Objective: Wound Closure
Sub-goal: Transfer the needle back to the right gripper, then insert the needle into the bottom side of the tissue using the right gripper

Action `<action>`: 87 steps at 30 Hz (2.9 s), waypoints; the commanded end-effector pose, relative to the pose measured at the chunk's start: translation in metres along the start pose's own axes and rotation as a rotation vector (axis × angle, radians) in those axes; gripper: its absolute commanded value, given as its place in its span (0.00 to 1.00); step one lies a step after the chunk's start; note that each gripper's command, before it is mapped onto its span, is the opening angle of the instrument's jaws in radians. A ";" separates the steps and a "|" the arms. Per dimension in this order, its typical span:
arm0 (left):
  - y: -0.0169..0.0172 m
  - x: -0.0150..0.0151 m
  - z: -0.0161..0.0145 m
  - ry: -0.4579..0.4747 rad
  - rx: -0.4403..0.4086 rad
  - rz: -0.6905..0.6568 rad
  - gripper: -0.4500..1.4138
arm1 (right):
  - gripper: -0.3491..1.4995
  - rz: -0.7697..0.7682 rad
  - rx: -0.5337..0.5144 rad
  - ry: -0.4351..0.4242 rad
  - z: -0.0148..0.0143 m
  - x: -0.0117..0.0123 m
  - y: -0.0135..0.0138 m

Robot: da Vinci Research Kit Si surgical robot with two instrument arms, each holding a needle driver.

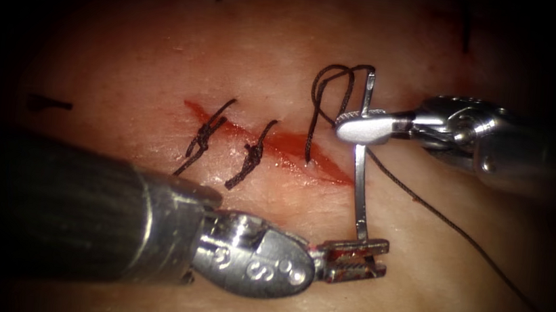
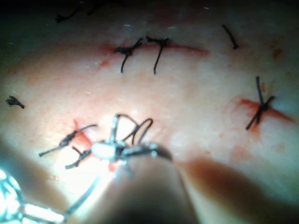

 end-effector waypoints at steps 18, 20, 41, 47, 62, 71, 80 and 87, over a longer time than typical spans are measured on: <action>-0.0017 -0.0054 -0.0039 -0.065 -0.271 -0.605 0.43 | 0.00 -0.092 -0.027 0.096 -0.0030 -0.0008 0.0006; -0.0026 -0.0071 -0.0037 -0.076 -0.283 -0.617 0.27 | 0.00 -0.107 -0.027 0.106 -0.0027 -0.0008 0.0001; -0.0069 -0.0207 0.0017 -0.292 -0.317 -0.644 0.00 | 0.00 -0.179 -0.032 0.127 -0.0003 -0.0013 -0.0020; -0.0079 -0.0217 0.0023 -0.299 -0.300 -0.642 0.00 | 0.00 -0.187 -0.032 0.128 0.0005 -0.0014 -0.0021; -0.0090 -0.0244 0.0059 -0.314 -0.287 -0.635 0.00 | 0.00 -0.199 -0.030 0.130 0.0006 -0.0021 -0.0020; -0.0094 -0.0257 0.0062 -0.367 -0.497 -0.646 0.00 | 0.00 -0.200 -0.027 0.128 0.0003 -0.0023 -0.0021; -0.0083 -0.0235 0.0063 -0.233 -0.959 -0.730 0.00 | 0.00 -0.200 -0.026 0.123 0.0002 -0.0023 -0.0021; -0.0074 -0.0229 0.0068 -0.132 -1.061 -0.746 0.00 | 0.00 -0.200 -0.021 0.127 -0.0001 -0.0023 -0.0021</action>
